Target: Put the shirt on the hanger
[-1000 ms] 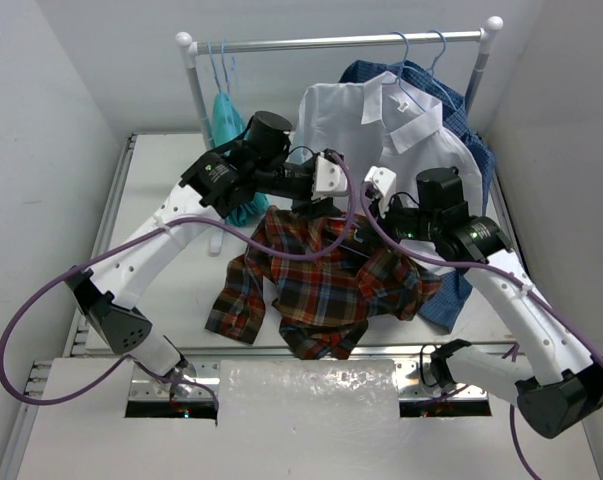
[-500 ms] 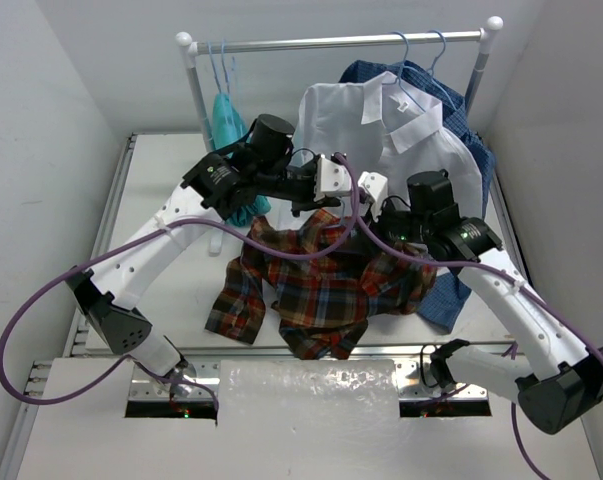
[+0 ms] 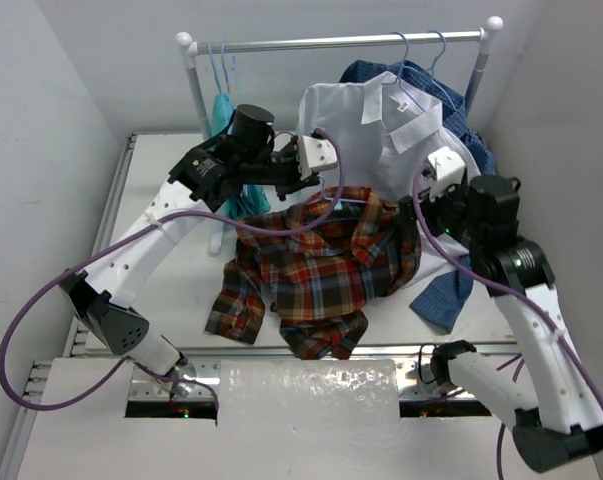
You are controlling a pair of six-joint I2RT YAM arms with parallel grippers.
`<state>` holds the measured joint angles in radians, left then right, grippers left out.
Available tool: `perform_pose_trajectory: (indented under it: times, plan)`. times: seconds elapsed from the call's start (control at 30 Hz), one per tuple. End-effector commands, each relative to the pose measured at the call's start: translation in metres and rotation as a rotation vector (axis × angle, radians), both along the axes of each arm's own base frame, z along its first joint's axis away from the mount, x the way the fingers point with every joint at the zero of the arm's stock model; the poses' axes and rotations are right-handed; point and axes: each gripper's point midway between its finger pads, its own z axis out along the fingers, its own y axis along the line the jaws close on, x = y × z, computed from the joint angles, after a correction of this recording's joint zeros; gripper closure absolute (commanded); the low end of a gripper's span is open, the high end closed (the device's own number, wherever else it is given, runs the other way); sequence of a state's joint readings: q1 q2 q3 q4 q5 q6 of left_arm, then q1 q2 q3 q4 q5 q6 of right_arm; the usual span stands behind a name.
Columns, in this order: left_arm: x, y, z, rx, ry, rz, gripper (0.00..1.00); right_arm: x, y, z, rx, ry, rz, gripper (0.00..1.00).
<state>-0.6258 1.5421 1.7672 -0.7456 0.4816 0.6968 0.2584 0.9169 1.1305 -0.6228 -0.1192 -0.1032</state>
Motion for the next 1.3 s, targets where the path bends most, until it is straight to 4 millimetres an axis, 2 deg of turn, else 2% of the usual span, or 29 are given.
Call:
perform_pose_trajectory:
  times: [0.0, 0.03, 0.07, 0.1, 0.13, 0.17, 0.2, 0.27, 0.33, 0.43, 0.47, 0.53, 0.57, 0.67, 0.7, 0.77, 0.8, 0.83, 0.87, 0.9, 0.97, 1.0, 1.03, 1.07, 1.1, 1.13, 1.2, 1.23, 1.27]
  plan:
    - [-0.004, 0.011, 0.060, -0.106, -0.130, 0.027, 1.00, -0.009, -0.025, -0.022, 0.022, 0.024, -0.153, 0.18]
    - [-0.005, 0.011, 0.060, -0.106, -0.130, 0.026, 1.00, -0.012, -0.024, -0.032, 0.031, 0.038, -0.154, 0.28]
    - [-0.006, 0.011, 0.060, -0.107, -0.125, 0.021, 1.00, -0.016, -0.018, -0.055, 0.036, 0.082, -0.123, 0.30]
    - [-0.007, 0.011, 0.060, -0.107, -0.128, 0.014, 1.00, -0.017, -0.013, -0.054, 0.059, 0.054, -0.094, 0.30]
    - [-0.008, 0.011, 0.060, -0.107, -0.125, 0.010, 1.00, -0.018, -0.006, -0.061, 0.090, 0.058, -0.068, 0.22]
    - [-0.010, 0.011, 0.061, -0.109, -0.123, 0.003, 1.00, -0.020, 0.000, -0.083, 0.120, 0.094, -0.052, 0.18]
    - [-0.010, 0.010, 0.061, -0.110, -0.122, 0.000, 1.00, -0.012, 0.005, -0.077, 0.154, 0.041, -0.046, 0.16]
    - [-0.011, 0.010, 0.064, -0.116, -0.121, -0.007, 1.00, -0.008, 0.005, -0.098, 0.156, 0.067, -0.063, 0.16]
    - [-0.012, 0.011, 0.066, -0.122, -0.113, -0.009, 1.00, 0.006, -0.011, -0.112, 0.110, 0.070, -0.165, 0.19]
    - [-0.020, 0.015, 0.070, -0.120, -0.108, -0.043, 1.00, 0.015, -0.050, -0.129, 0.044, 0.068, -0.382, 0.46]
    - [-0.022, 0.017, 0.070, -0.116, -0.111, -0.049, 1.00, 0.015, -0.060, -0.128, 0.037, 0.060, -0.435, 0.68]
    - [-0.024, 0.024, 0.069, -0.095, -0.126, -0.052, 1.00, 0.012, -0.076, -0.120, 0.028, 0.042, -0.499, 0.91]
    - [-0.024, 0.027, 0.063, -0.080, -0.124, -0.051, 1.00, 0.011, -0.077, -0.104, 0.038, -0.002, -0.494, 0.98]
    - [-0.026, 0.033, 0.058, -0.062, -0.130, -0.064, 1.00, 0.004, -0.069, -0.075, 0.029, -0.050, -0.411, 1.00]
    - [-0.028, 0.033, 0.058, -0.065, -0.126, -0.072, 1.00, 0.004, -0.058, -0.059, 0.030, -0.067, -0.329, 1.00]
    - [-0.036, 0.029, 0.064, -0.092, -0.116, -0.116, 1.00, -0.001, -0.045, -0.069, -0.009, 0.020, -0.227, 1.00]
    - [-0.039, 0.028, 0.071, -0.103, -0.124, -0.131, 1.00, -0.002, -0.034, -0.058, -0.004, 0.024, -0.159, 1.00]
    - [-0.043, 0.025, 0.072, -0.113, -0.111, -0.161, 1.00, -0.004, -0.033, -0.068, -0.021, 0.092, -0.150, 1.00]
    - [-0.046, 0.025, 0.071, -0.106, -0.104, -0.175, 1.00, -0.003, -0.034, -0.063, -0.026, 0.100, -0.150, 1.00]
    - [-0.048, 0.025, 0.072, -0.104, -0.106, -0.184, 1.00, 0.001, -0.033, -0.041, -0.030, 0.068, -0.144, 1.00]
    - [-0.049, 0.027, 0.073, -0.100, -0.115, -0.183, 1.00, 0.000, -0.029, -0.037, -0.051, 0.118, -0.105, 1.00]
    - [-0.049, 0.028, 0.076, -0.104, -0.122, -0.181, 1.00, 0.004, -0.027, -0.014, -0.059, 0.088, -0.080, 0.94]
    - [-0.049, 0.027, 0.079, -0.115, -0.120, -0.181, 1.00, -0.002, -0.030, -0.020, -0.085, 0.150, -0.083, 0.78]
    - [-0.050, 0.026, 0.087, -0.145, -0.108, -0.171, 1.00, 0.000, -0.036, -0.020, -0.108, 0.174, -0.112, 0.56]
    - [-0.051, 0.025, 0.099, -0.175, -0.117, -0.174, 1.00, 0.005, -0.043, -0.024, -0.139, 0.211, -0.151, 0.26]
    - [-0.050, 0.024, 0.112, -0.219, -0.107, -0.157, 1.00, 0.005, -0.061, -0.034, -0.173, 0.259, -0.234, 0.20]
    - [-0.047, 0.023, 0.121, -0.256, -0.088, -0.133, 1.00, 0.006, -0.073, -0.036, -0.123, 0.285, -0.283, 0.09]
    - [-0.044, 0.021, 0.127, -0.288, -0.071, -0.104, 1.00, 0.011, -0.086, -0.030, -0.058, 0.270, -0.327, 0.01]
    - [-0.042, 0.021, 0.129, -0.302, -0.058, -0.084, 1.00, 0.013, -0.082, -0.023, 0.034, 0.261, -0.322, 0.01]
